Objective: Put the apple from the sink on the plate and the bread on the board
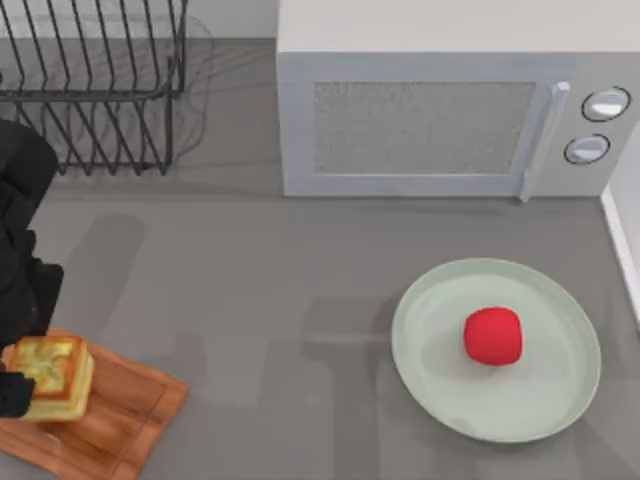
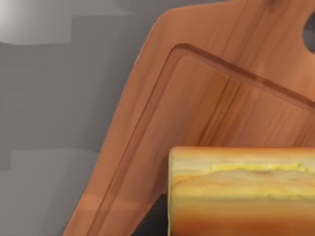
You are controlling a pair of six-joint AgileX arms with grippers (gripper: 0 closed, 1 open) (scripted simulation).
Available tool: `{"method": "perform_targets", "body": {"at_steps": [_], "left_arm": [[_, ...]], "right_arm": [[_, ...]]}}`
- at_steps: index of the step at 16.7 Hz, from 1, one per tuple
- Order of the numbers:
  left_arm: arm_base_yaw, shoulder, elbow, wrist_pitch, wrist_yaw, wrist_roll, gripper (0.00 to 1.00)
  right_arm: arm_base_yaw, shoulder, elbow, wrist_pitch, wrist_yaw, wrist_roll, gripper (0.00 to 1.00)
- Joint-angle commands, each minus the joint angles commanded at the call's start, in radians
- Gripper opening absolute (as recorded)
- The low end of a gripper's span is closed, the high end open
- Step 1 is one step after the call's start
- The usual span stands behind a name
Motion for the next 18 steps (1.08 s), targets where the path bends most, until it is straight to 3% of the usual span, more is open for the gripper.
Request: {"method": "perform_targets", "body": {"at_steps": [5,15,18], "left_arm": [[0.0,0.0,0.0,0.0,0.0,0.0,0.98],[0.001,-0.001,0.001,0.0,0.0,0.0,1.0],[0.002,-0.061,-0.016,0.043,0.0,0.061,1.0]], "right_arm": [[0.0,0.0,0.0,0.0,0.0,0.0,1.0],[0.0,0.0,0.0,0.0,0.0,0.0,1.0],[0.0,0.0,0.0,0.0,0.0,0.0,1.0]]}}
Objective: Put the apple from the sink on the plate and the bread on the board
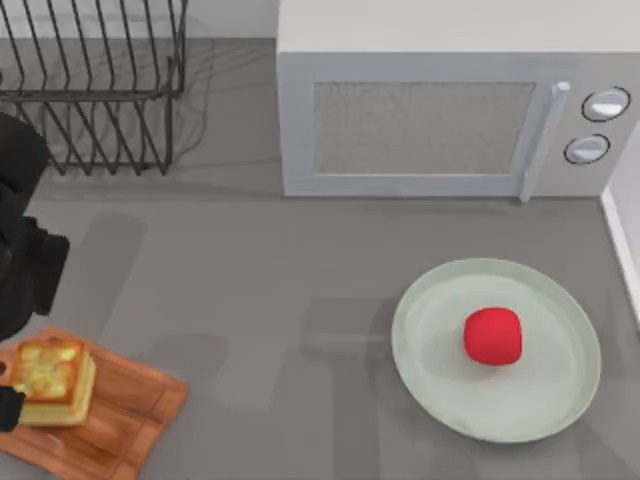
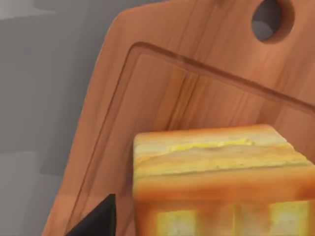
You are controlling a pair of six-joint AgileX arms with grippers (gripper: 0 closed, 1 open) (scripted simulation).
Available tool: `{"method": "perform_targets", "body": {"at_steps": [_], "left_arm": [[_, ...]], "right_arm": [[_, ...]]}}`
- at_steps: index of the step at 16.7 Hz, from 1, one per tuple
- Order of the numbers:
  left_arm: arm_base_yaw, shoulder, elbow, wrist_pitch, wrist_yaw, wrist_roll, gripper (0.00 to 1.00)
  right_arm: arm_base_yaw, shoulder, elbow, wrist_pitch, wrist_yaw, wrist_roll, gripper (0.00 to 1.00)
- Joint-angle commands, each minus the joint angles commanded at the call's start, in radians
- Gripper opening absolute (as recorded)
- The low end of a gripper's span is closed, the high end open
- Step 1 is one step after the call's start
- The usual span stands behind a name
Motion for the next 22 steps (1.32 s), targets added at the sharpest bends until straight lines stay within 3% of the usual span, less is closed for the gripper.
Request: {"method": "perform_targets", "body": {"at_steps": [5,17,22], "left_arm": [[0.019,-0.249,-0.136,0.151,0.012,0.278,1.0],[0.121,-1.101,-0.65,0.684,0.074,1.268,1.0],[0.157,-1.373,-0.817,0.862,0.088,1.567,1.0]], "right_arm": [[0.0,0.0,0.0,0.0,0.0,0.0,1.0],[0.0,0.0,0.0,0.0,0.0,0.0,1.0],[0.0,0.0,0.0,0.0,0.0,0.0,1.0]]}}
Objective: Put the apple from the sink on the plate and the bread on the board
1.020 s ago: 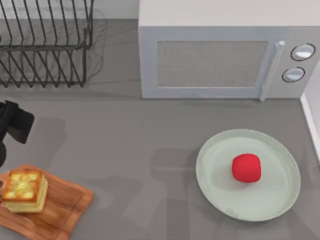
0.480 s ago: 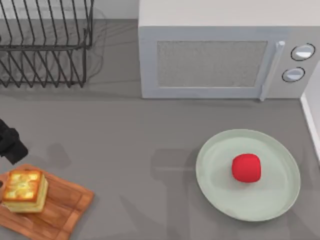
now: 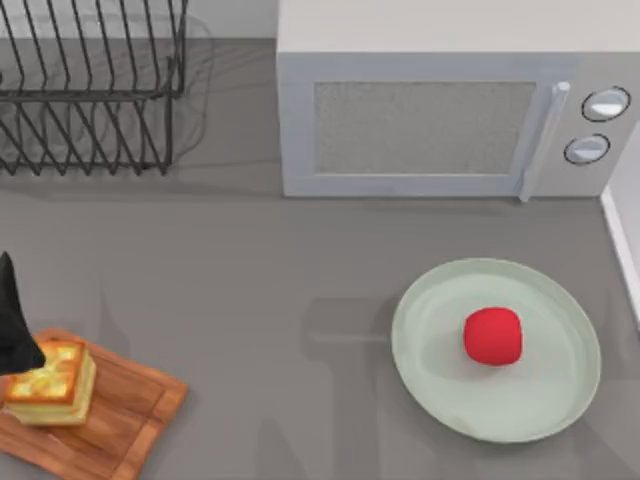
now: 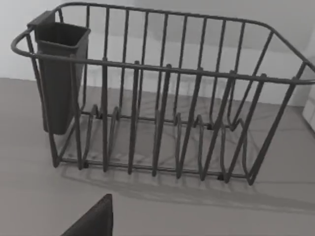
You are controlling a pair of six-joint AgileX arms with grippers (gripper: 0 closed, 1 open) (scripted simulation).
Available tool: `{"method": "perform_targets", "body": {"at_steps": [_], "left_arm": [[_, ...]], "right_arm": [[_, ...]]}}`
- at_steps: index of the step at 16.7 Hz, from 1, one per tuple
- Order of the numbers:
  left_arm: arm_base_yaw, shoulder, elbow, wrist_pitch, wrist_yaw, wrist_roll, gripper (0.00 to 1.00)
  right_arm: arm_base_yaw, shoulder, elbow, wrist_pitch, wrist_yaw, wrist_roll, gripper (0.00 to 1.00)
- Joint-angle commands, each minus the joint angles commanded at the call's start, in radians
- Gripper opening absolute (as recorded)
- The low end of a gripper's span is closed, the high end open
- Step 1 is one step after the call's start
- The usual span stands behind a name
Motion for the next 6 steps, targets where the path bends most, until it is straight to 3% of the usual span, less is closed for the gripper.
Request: {"method": "perform_targets", "body": {"at_steps": [6], "left_arm": [[0.013,-0.094,-0.061,0.061,0.003,0.099,1.0]], "right_arm": [[0.0,0.0,0.0,0.0,0.0,0.0,1.0]]}}
